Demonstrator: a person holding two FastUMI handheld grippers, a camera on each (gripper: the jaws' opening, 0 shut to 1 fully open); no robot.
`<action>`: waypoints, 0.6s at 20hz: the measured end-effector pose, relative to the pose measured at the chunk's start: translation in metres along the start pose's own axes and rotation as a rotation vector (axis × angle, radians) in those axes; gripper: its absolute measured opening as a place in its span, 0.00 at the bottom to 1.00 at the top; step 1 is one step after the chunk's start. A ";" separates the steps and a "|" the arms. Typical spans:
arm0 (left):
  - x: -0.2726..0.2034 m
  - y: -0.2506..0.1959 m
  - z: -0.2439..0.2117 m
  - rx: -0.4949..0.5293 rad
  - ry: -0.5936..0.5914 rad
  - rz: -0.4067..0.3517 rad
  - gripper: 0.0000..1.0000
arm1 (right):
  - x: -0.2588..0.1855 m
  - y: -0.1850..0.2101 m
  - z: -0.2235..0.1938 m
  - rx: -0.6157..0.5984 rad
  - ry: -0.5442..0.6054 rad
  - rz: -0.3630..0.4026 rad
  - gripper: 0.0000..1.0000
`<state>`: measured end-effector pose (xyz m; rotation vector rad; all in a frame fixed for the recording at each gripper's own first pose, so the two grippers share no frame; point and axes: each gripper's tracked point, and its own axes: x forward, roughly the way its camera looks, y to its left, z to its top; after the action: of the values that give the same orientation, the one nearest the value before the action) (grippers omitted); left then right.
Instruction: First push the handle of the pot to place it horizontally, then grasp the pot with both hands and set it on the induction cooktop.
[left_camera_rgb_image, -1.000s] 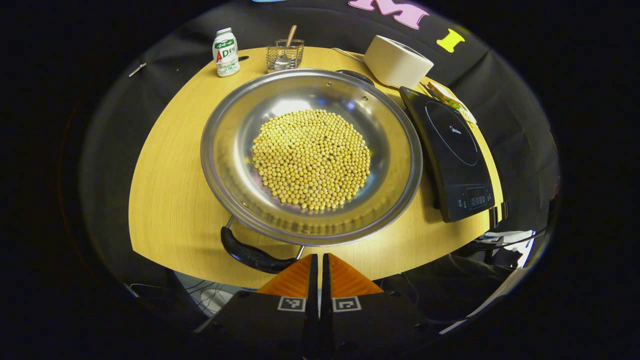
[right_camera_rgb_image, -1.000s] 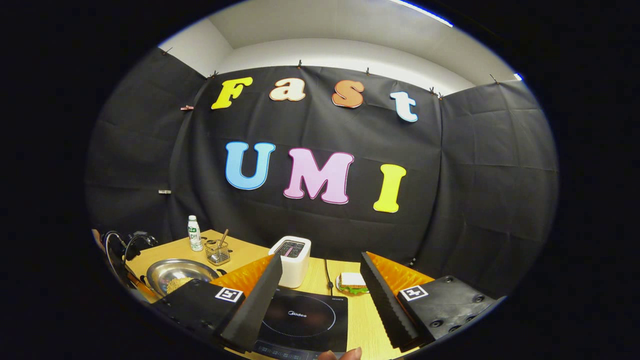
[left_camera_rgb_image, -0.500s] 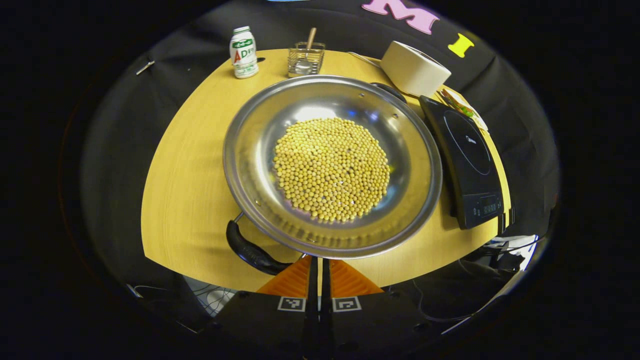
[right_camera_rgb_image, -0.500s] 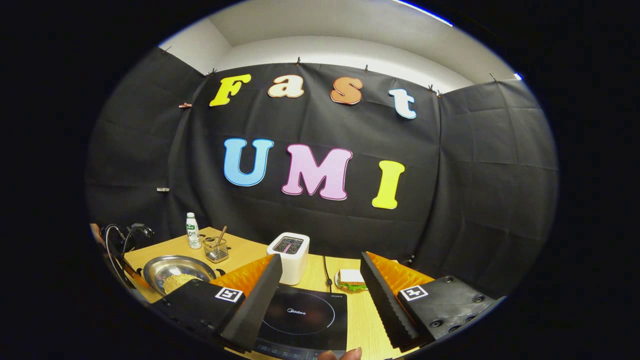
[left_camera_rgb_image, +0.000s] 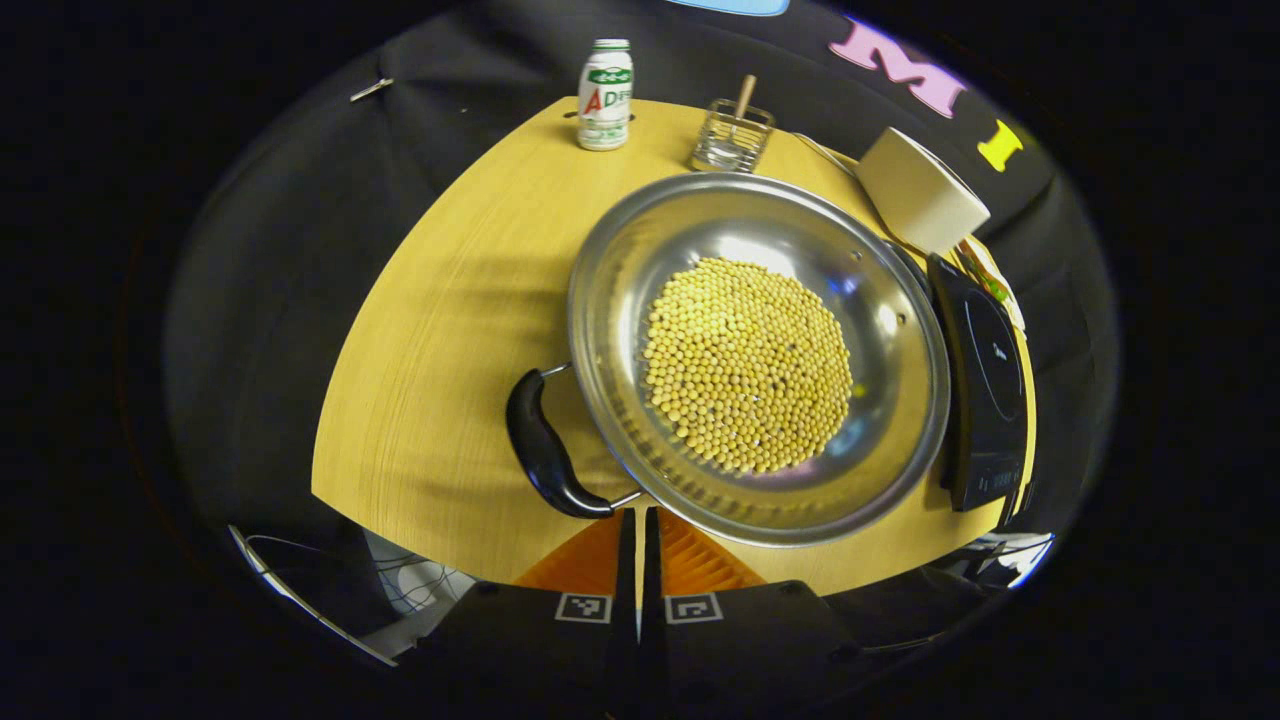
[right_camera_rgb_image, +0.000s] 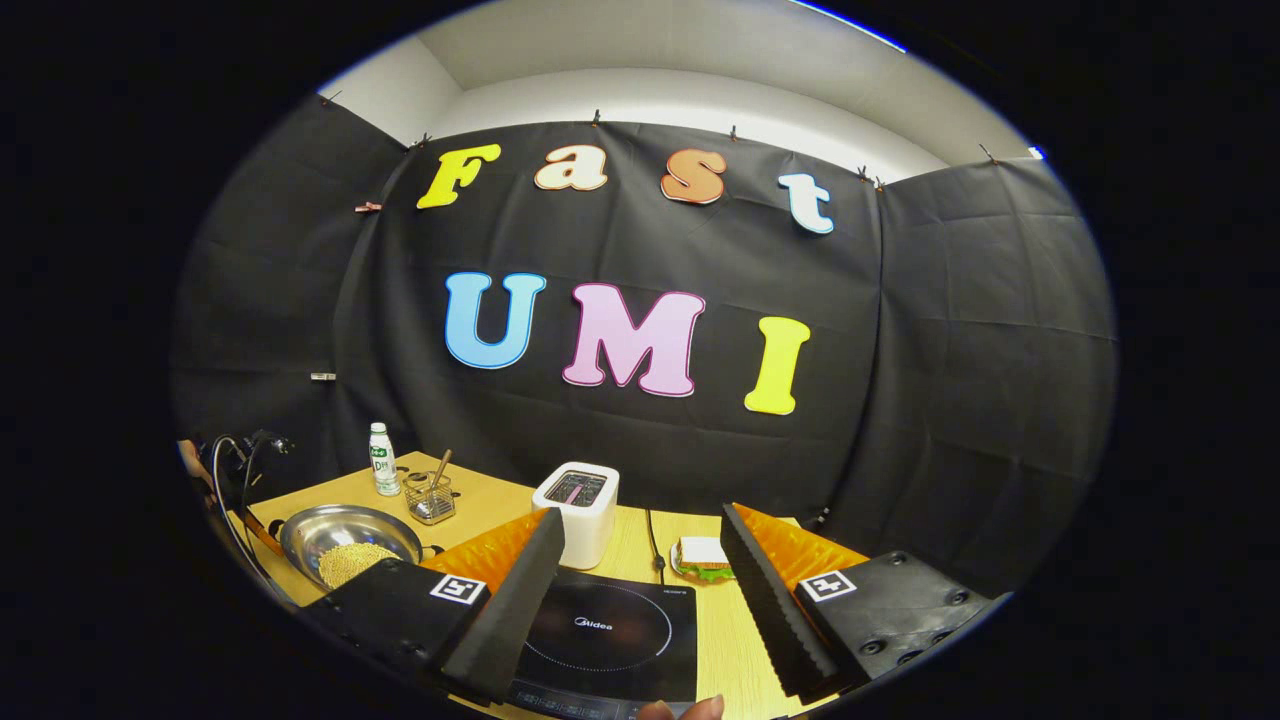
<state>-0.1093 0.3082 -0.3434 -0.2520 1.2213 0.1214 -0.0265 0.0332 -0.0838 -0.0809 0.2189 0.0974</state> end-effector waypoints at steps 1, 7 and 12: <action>0.002 0.005 0.002 -0.016 -0.005 0.006 0.05 | 0.000 0.001 0.000 -0.001 0.001 0.000 0.98; 0.011 0.028 0.025 -0.054 -0.034 0.051 0.05 | 0.000 0.003 -0.003 -0.012 0.015 -0.006 0.98; 0.022 0.047 0.053 -0.041 -0.075 0.099 0.05 | 0.003 0.009 -0.008 -0.021 0.034 -0.004 0.98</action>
<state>-0.0642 0.3657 -0.3531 -0.2211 1.1576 0.2399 -0.0266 0.0417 -0.0932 -0.1040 0.2513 0.0944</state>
